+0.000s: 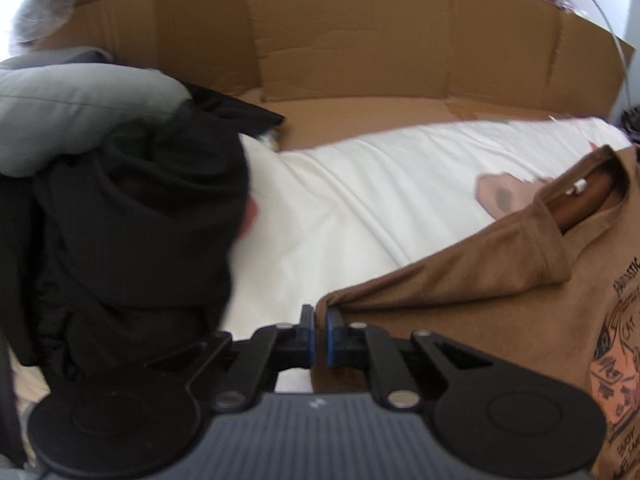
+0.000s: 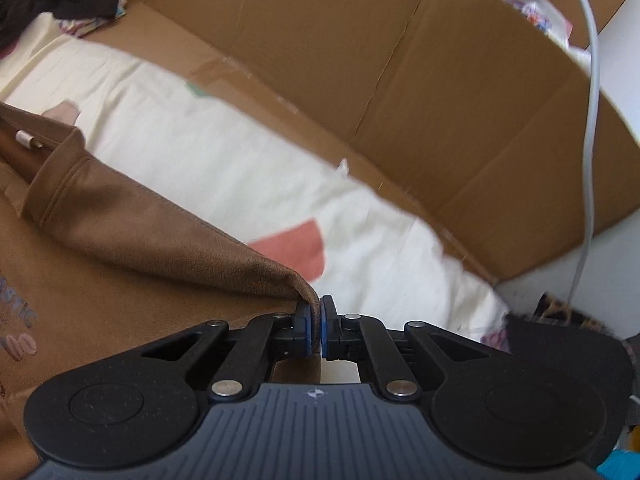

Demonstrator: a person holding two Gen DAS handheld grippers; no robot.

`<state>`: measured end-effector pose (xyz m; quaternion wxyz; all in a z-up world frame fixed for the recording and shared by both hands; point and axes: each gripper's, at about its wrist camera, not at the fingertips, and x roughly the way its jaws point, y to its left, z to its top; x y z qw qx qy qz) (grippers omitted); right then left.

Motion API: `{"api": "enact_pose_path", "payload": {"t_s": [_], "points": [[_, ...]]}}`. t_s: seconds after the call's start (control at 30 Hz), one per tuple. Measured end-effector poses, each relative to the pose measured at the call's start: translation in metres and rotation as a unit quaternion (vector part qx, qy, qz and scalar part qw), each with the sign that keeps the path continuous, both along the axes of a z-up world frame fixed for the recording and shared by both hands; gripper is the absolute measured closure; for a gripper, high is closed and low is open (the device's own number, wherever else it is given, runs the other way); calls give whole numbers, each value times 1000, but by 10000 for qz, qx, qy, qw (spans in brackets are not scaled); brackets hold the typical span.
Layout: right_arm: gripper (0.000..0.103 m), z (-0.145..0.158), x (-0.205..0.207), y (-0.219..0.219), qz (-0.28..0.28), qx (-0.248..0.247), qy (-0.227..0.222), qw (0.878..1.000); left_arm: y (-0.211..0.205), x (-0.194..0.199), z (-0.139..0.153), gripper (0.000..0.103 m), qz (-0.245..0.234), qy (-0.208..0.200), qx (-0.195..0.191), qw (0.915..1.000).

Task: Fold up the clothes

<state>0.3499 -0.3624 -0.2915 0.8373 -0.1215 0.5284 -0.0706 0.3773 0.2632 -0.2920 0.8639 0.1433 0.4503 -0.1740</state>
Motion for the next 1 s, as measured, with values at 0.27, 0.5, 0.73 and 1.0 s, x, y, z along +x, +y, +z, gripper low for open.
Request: {"api": "enact_pose_path", "payload": {"t_s": [0.27,0.5,0.73,1.0], "points": [[100,7,38,-7,-418,-643,62,9970,-16,22,12,97,14,-123,-106,9999],[100,8,57,-16,-644,-1007,146,9927,-29,36,17,97,115,-227,-87,9996],[100,9,84,-17,-573,-1304,205,9896,-37,55,12,97,245,-230,48,9994],[100,5,110,-24,-638,-1480,58,9869,-41,67,14,97,287,-267,151,9991]]}}
